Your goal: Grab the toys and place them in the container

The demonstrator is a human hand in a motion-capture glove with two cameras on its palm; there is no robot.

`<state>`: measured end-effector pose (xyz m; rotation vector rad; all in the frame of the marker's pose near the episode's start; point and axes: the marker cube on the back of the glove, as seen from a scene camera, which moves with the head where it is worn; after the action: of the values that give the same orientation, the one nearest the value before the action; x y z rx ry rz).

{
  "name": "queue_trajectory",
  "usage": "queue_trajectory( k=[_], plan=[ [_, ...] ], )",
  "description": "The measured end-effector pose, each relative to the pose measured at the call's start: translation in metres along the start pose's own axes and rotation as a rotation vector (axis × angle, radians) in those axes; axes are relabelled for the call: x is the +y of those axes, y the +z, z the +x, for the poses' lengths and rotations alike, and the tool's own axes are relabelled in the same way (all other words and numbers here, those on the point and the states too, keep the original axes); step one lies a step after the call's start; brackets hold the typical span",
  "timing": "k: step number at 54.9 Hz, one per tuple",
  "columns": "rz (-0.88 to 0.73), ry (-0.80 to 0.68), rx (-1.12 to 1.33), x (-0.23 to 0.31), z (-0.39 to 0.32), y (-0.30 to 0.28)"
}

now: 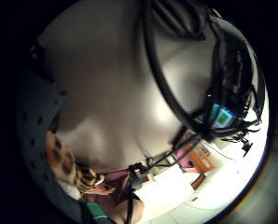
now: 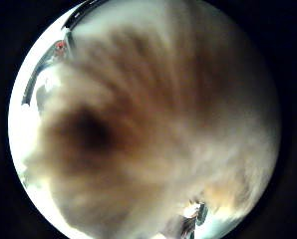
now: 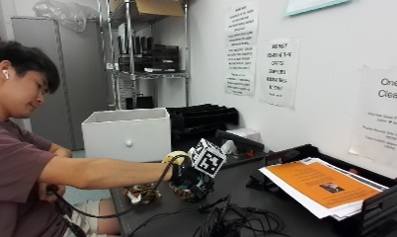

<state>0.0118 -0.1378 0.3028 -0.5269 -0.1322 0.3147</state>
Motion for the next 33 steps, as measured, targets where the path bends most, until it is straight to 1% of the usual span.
queue_trajectory(
  k=[9, 14, 18, 20, 26, 31, 33],
  plan=[
    [0.016, -0.118, -0.114, 0.022, -0.020, -0.023],
    [0.085, -0.139, -0.028, 0.038, -0.045, -0.047],
    [0.138, -0.115, 0.045, 0.056, -0.059, -0.072],
    [0.160, -0.130, 0.060, 0.071, -0.067, -0.089],
    [0.259, -0.249, 0.106, 0.132, -0.089, -0.151],
    [0.372, -0.434, 0.052, 0.194, -0.153, -0.199],
    [0.399, -0.486, 0.050, 0.216, -0.172, -0.212]
  ],
)
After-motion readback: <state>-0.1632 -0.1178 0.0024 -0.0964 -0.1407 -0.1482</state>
